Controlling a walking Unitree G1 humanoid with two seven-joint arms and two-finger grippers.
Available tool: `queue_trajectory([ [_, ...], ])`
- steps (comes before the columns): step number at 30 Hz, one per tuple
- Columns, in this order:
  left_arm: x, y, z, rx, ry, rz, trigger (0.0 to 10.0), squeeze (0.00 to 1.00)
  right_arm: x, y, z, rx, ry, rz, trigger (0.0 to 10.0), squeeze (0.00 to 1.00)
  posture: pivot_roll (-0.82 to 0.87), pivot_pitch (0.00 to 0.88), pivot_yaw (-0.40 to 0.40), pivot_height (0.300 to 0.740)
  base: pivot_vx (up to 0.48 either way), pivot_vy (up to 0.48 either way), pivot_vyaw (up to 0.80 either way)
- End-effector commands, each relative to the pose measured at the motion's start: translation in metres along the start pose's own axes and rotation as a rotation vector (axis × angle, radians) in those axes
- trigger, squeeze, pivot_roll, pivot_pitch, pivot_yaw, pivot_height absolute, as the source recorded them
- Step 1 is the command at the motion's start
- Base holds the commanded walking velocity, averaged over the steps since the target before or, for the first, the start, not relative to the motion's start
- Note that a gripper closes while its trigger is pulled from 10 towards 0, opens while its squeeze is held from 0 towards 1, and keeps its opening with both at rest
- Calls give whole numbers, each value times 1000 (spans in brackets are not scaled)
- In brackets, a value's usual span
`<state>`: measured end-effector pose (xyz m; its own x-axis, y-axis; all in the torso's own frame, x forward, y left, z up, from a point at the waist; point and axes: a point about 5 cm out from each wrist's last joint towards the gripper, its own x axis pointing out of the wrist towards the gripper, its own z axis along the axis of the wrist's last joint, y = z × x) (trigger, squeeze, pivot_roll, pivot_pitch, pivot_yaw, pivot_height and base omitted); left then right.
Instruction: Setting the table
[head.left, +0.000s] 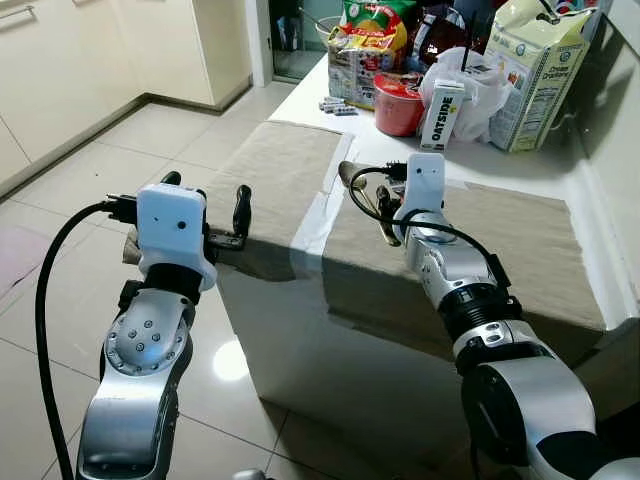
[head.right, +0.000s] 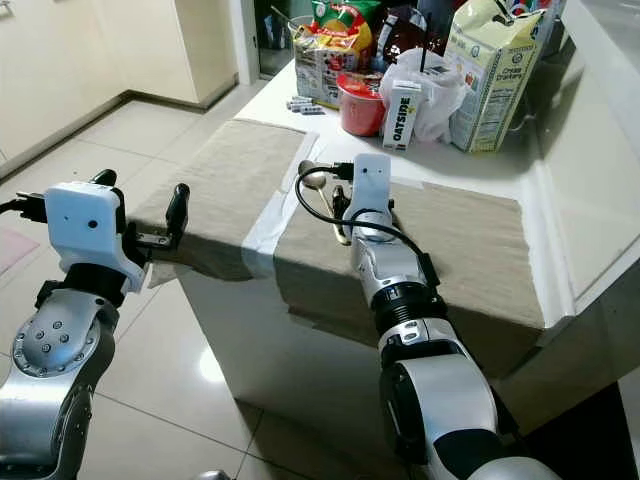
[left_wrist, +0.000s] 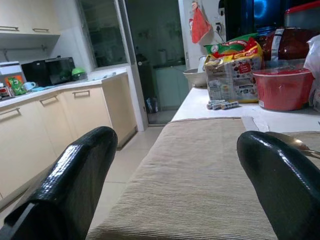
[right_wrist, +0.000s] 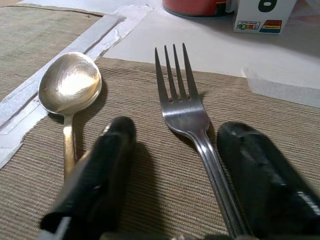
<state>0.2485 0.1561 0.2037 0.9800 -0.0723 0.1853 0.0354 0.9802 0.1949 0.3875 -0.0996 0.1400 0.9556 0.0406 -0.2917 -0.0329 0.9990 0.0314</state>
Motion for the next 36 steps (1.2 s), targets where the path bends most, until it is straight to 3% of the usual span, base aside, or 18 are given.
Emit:
queue_trajectory([
  [1, 1, 0, 6, 8, -23, -8, 10000, 0, -3, 0, -40, 10, 162, 5, 0, 0, 77, 15, 29, 728, 0, 0, 0],
  [18, 2, 0, 5, 8, -23, -8, 10000, 0, -5, -1, -39, -27, 116, 13, 0, 0, 72, 21, 28, 728, 0, 0, 0],
  [23, 2, 0, 5, 8, -24, -6, 10000, 0, -5, 1, -31, -69, 53, 12, 0, 0, 72, 21, 28, 728, 0, 0, 0],
  [27, 3, 1, 6, 9, -27, -3, 10000, 0, -7, 5, 2, -132, -151, 4, 0, 0, 73, 25, 31, 728, 0, 0, 0],
  [29, 3, 1, 6, 9, -27, -2, 10000, 0, -9, 6, 9, -140, -199, 2, 0, 0, 72, 25, 31, 728, 0, 0, 0],
  [31, 4, 1, 6, 8, -28, 0, 10000, 0, -14, 9, 32, -150, -335, -5, 0, 0, 71, 24, 30, 728, 0, 0, 0],
  [36, 5, 0, 6, 7, -32, -1, 10000, 0, -21, 12, 52, -153, -452, -3, 0, 0, 68, 23, 30, 728, 0, 0, 0],
])
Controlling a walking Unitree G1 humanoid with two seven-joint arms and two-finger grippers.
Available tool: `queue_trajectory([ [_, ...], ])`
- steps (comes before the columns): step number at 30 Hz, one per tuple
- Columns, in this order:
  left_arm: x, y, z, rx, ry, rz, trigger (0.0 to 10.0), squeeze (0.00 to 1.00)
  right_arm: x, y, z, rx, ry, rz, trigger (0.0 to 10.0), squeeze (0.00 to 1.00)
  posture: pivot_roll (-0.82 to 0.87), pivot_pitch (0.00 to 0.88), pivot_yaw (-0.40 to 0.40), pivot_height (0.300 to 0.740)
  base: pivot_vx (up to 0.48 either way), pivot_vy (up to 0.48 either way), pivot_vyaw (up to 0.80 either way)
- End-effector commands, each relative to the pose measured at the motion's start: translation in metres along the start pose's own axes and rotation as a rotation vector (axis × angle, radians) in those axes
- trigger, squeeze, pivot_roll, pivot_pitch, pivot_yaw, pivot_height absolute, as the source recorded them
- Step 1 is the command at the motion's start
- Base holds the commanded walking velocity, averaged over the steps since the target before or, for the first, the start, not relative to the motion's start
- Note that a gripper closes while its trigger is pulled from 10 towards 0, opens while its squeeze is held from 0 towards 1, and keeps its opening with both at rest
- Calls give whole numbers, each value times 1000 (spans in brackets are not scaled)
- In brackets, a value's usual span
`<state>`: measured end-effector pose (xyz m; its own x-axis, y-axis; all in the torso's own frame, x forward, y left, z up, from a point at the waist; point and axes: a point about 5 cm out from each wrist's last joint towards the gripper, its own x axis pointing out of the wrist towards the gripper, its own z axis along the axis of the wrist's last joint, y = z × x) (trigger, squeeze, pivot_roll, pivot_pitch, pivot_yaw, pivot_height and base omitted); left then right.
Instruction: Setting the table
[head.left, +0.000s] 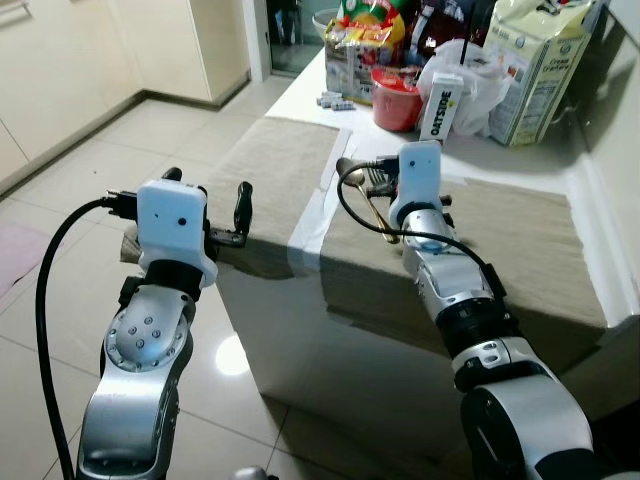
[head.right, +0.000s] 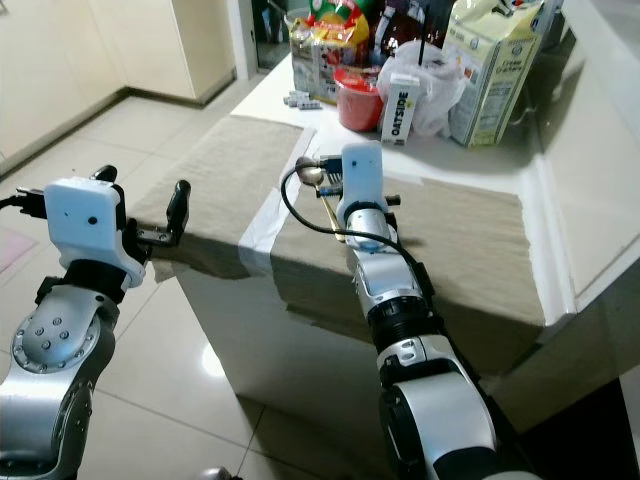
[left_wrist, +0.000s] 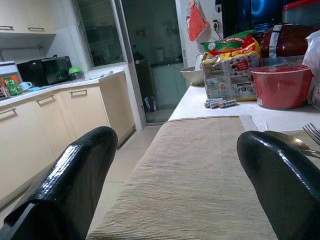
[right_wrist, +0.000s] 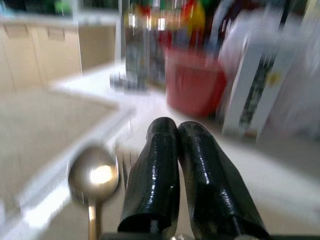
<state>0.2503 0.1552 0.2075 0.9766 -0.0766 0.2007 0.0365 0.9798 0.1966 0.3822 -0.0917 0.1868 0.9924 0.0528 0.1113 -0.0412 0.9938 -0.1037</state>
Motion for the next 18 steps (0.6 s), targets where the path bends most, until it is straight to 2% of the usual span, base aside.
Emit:
queue_trajectory([
  [1, 2, 0, 3, 5, -17, 0, 10000, 0, 2, 1, 11, -14, -52, -1, 0, 0, 68, 23, 30, 728, 0, 0, 0],
  [3, 2, 0, 3, 4, -18, -1, 10000, 0, 2, 0, 14, -14, -69, -3, 0, 0, 68, 23, 30, 728, 0, 0, 0],
  [6, 3, -1, 3, 3, -18, -3, 10000, 0, 3, 1, 8, 26, -16, 2, 0, 0, 65, 22, 31, 728, 0, 0, 0],
  [7, 4, -1, 3, 3, -17, -4, 10000, 0, 2, 0, 3, 31, 10, -2, 1608, 1000, 65, 22, 31, 728, 0, 0, 0],
  [8, 4, -1, 3, 3, -17, -4, 10000, 0, 2, 0, 3, 31, 10, -2, 1608, 1000, 65, 22, 31, 728, 0, 0, 0],
  [9, 4, -1, 2, 4, -16, -4, 10000, 0, 1, 2, 0, 58, 25, 23, 8784, 1000, 65, 22, 31, 728, 0, 0, 0],
  [10, 5, -1, 2, 5, -15, -5, 10000, 0, 0, 2, -4, 68, 38, 25, 10000, 1000, 65, 22, 31, 728, 0, 0, 0],
  [18, 9, 0, -2, -7, 3, -15, 10000, 0, -19, -11, -1, -20, -120, 13, 10000, 1000, 36, 22, 49, 728, 0, 0, 0],
])
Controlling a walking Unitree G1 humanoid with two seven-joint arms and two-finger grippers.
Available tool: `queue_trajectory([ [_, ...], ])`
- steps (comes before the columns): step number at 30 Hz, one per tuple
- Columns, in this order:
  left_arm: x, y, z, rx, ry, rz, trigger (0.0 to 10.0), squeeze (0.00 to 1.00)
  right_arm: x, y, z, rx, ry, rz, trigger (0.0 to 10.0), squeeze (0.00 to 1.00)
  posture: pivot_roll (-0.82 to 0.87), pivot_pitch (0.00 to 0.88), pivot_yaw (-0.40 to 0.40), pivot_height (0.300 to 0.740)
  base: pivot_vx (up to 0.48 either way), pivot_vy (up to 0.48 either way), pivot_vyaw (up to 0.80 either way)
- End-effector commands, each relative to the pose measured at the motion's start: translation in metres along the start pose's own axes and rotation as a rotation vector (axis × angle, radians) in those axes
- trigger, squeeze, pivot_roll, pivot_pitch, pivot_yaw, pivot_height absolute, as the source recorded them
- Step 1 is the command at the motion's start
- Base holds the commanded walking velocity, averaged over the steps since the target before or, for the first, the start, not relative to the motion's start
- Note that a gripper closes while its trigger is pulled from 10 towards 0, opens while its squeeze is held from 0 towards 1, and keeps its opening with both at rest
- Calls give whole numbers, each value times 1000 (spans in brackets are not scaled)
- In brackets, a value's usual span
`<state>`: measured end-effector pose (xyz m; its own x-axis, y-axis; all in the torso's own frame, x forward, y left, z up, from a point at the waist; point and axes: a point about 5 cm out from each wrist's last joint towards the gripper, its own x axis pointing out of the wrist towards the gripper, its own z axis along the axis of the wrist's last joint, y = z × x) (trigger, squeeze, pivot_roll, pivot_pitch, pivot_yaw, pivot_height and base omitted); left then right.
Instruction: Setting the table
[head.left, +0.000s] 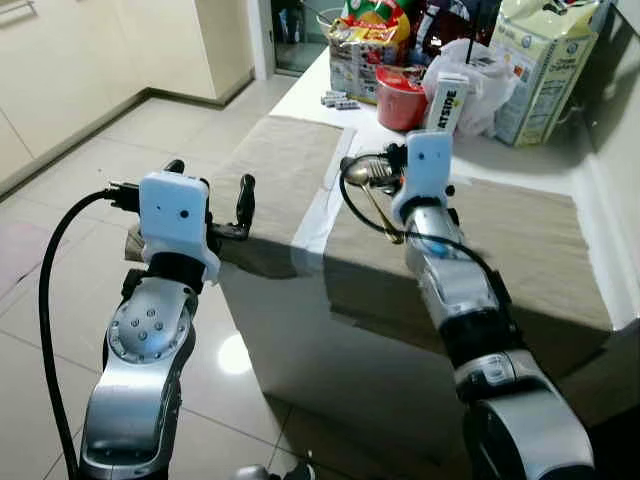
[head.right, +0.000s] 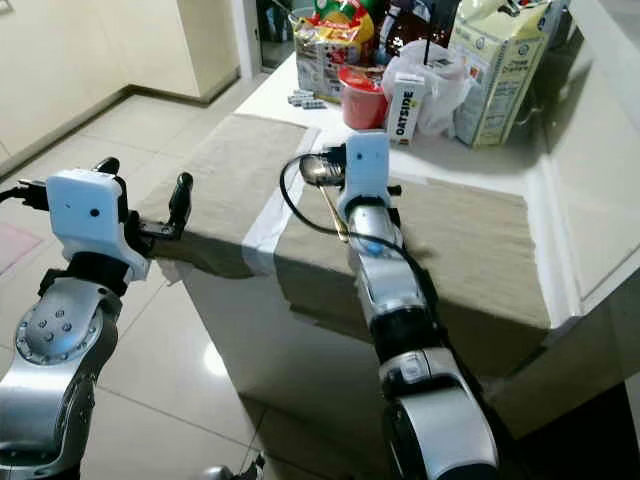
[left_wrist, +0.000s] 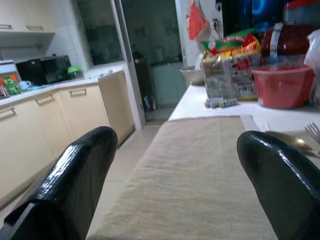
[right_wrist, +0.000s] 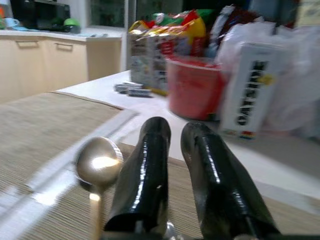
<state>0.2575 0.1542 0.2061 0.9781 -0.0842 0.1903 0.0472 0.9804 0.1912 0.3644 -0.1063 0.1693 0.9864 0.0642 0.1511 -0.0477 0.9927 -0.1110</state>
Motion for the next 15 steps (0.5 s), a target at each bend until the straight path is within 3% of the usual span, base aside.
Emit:
queue_trajectory([
  [1, 3, 1, 1, 0, -7, -7, 10000, 0, 0, 0, 17, -24, -97, 10, 10000, 1000, 31, 19, 49, 728, 0, 0, 0],
  [8, 10, 0, -4, -14, 8, -13, 10000, 0, -16, -5, 32, -96, -230, 32, 10000, 1000, 6, 9, 44, 728, 0, 0, 0],
  [13, 14, 3, -8, -18, 12, -1, 10000, 0, -24, -6, 36, -112, -262, 41, 10000, 1000, -17, 7, 37, 728, 0, 0, 0],
  [15, 16, 6, -12, -21, 22, 12, 10000, 0, -39, -8, 30, -124, -250, 67, 10000, 1000, -25, 7, 31, 728, 0, 0, 0],
])
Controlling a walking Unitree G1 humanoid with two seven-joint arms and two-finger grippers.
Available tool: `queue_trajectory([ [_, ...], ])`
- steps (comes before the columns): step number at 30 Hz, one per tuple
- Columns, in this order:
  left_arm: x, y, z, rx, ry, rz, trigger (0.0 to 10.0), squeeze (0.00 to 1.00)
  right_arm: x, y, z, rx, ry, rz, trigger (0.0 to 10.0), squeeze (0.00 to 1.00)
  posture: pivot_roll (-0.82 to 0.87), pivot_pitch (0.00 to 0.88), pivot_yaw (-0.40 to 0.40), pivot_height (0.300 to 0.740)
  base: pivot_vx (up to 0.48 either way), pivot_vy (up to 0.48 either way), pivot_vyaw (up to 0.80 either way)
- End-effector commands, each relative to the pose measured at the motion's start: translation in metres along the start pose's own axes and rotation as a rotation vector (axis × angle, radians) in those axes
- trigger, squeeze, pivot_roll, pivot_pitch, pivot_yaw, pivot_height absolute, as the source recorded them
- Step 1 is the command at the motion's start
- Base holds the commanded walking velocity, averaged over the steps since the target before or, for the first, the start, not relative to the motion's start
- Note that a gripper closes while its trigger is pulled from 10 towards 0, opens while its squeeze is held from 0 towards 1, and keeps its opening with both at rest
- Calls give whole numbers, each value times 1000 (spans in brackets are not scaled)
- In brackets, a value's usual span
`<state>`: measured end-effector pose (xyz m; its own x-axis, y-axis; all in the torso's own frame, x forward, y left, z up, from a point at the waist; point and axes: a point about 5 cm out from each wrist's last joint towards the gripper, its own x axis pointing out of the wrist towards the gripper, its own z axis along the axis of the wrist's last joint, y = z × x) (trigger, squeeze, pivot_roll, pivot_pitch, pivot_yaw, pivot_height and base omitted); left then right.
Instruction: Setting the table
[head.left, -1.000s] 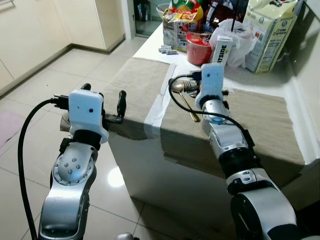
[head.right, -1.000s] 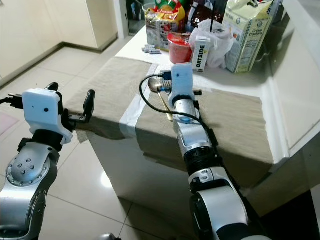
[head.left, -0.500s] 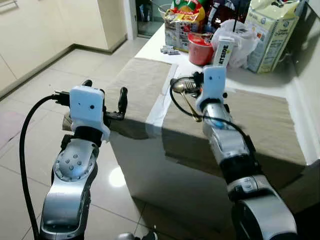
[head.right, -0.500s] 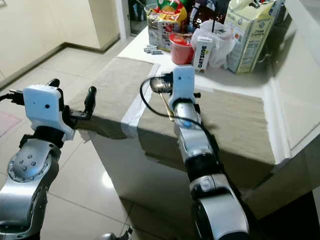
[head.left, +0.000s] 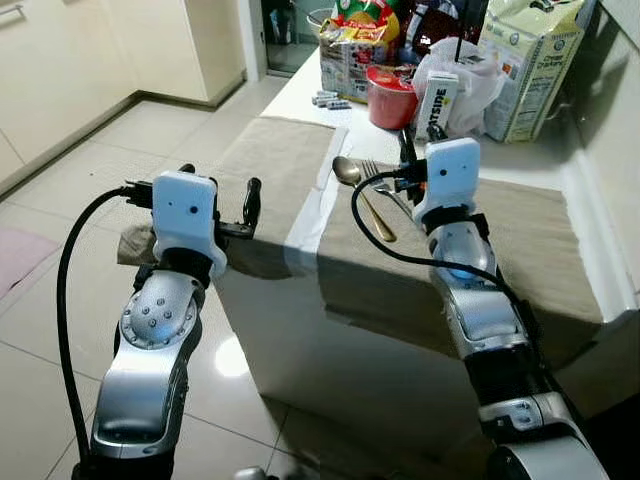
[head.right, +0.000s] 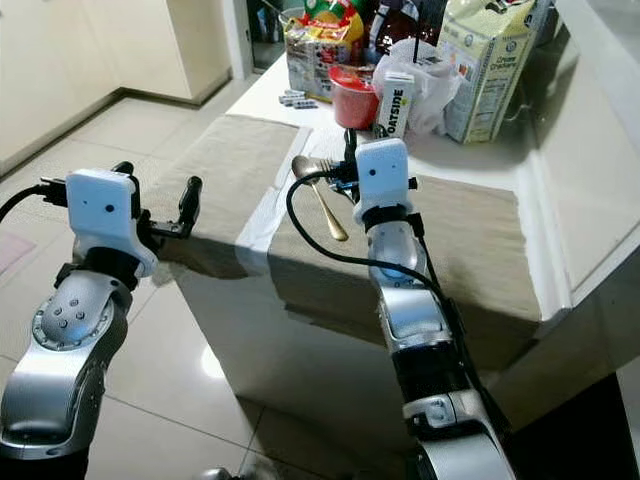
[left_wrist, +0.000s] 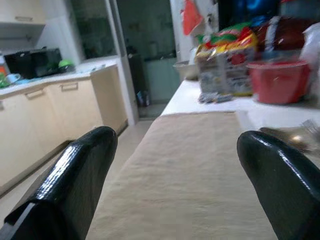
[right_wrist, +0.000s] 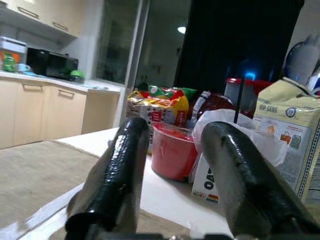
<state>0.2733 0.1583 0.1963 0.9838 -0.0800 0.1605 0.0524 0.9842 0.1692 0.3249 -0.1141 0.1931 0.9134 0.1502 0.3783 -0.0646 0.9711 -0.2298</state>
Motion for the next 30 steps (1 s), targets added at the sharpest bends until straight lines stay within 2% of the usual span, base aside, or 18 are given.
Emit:
queue_trajectory([
  [1, 3, 4, 0, 1, -7, 16, 10000, 0, -8, -1, -1, -16, 11, 26, 10000, 1000, -25, 7, 31, 728, 0, 0, 0],
  [7, 6, 8, -3, 5, -5, 31, 10000, 0, -33, -19, -10, -66, 63, 44, 10000, 1000, -47, 7, 19, 728, 0, 0, 0],
  [10, 5, 3, -6, 10, 0, 10, 10000, 0, -48, -31, -14, -93, 91, 30, 10000, 1000, -61, 6, 16, 728, 0, 0, 0],
  [12, 5, 3, -7, 13, -1, 6, 10000, 0, -51, -33, -14, -96, 96, 30, 10000, 1000, -61, 6, 16, 728, 0, 0, 0],
  [13, 5, 1, -8, 9, 1, 0, 10000, 0, -57, -37, -14, -107, 101, 33, 10000, 1000, -72, 8, 18, 728, 0, 0, 0],
  [14, 4, 1, -10, 1, 5, -5, 10000, 0, -69, -47, -14, -134, 114, 22, 10000, 1000, -72, 8, 18, 728, 0, 0, 0],
  [17, 4, 1, -10, 0, 5, -7, 10000, 0, -74, -52, -13, -139, 117, 14, 10000, 1000, -72, 8, 18, 728, 0, 0, 0],
  [19, 6, 3, -9, 4, 1, -16, 10000, 0, -85, -60, -10, -154, 135, 4, 10000, 1000, -72, 8, 18, 728, 0, 0, 0],
  [20, 9, 3, -9, 10, -2, -38, 10000, 0, -101, -63, -13, -196, 157, 23, 10000, 1000, -72, 8, 18, 728, 0, 0, 0],
  [21, 9, 3, -9, 10, -2, -38, 10000, 0, -101, -63, -13, -196, 157, 23, 10000, 1000, -72, 8, 18, 728, 0, 0, 0],
  [22, 12, 3, -8, 14, -5, -54, 10000, 0, -111, -64, -14, -226, 171, 42, 10000, 1000, -72, 8, 18, 728, 0, 0, 0],
  [23, 20, 1, -6, -8, -2, -70, 10000, 0, -122, -65, -17, -244, 195, 42, 10000, 0, -140, 20, 33, 728, 0, 0, 0],
  [24, 26, 1, -5, -26, 0, -80, 10000, 0, -128, -66, -18, -251, 209, 38, 10000, 0, -152, 22, 43, 728, 0, 0, 0],
  [25, 26, 1, -5, -26, 0, -80, 10000, 0, -128, -66, -18, -251, 209, 38, 10000, 0, -152, 22, 43, 728, 0, 0, 0],
  [26, 42, -5, -1, -61, 2, -108, 10000, 0, -129, -65, -19, -251, 223, 6, 10000, 0, -162, 27, 54, 728, 0, 0, 0],
  [27, 50, -11, 0, -82, 5, -121, 10000, 0, -129, -65, -19, -245, 225, -6, 10000, 0, -162, 28, 57, 728, 0, 0, 0],
  [30, 56, -15, 1, -96, 8, -131, 10000, 0, -129, -64, -19, -241, 227, -14, 10000, 0, -162, 28, 57, 728, 0, 0, 0],
])
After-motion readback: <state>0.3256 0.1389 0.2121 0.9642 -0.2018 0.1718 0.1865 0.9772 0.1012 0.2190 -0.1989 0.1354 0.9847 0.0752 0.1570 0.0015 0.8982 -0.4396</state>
